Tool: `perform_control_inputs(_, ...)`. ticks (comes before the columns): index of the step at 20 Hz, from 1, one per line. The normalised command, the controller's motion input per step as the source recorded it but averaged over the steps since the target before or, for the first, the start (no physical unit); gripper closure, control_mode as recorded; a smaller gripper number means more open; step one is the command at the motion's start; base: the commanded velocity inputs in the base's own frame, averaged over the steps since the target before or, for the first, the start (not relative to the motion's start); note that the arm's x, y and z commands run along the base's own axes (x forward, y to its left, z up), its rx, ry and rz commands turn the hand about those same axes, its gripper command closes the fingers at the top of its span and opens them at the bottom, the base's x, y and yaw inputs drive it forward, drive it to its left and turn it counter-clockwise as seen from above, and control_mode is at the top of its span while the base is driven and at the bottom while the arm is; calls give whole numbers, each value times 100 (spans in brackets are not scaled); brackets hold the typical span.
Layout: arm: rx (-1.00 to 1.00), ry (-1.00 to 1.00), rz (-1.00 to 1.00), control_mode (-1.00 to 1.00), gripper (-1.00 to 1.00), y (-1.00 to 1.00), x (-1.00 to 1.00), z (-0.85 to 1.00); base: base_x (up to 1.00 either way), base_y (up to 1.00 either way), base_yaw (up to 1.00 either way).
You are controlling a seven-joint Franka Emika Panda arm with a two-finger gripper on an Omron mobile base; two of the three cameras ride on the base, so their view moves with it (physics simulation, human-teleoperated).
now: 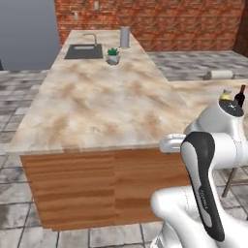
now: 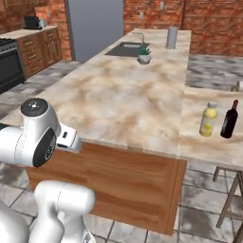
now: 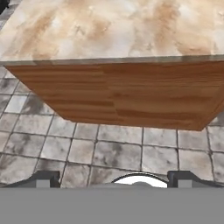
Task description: Place the drinks on the dining counter in a tight cluster.
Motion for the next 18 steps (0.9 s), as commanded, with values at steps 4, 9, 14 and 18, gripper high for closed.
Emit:
perform_control_inputs(4, 0, 0, 0, 100, -100, 0, 0, 0, -5, 98, 37)
perform_control_inputs(9, 0, 0, 0, 100, -100, 0, 0, 0, 5, 87, 30)
perform_control_inputs(14, 0, 0, 0, 100, -100, 0, 0, 0, 24, 89, 22)
perform_control_inputs(18, 0, 0, 0, 100, -100, 0, 0, 0, 27, 98, 21)
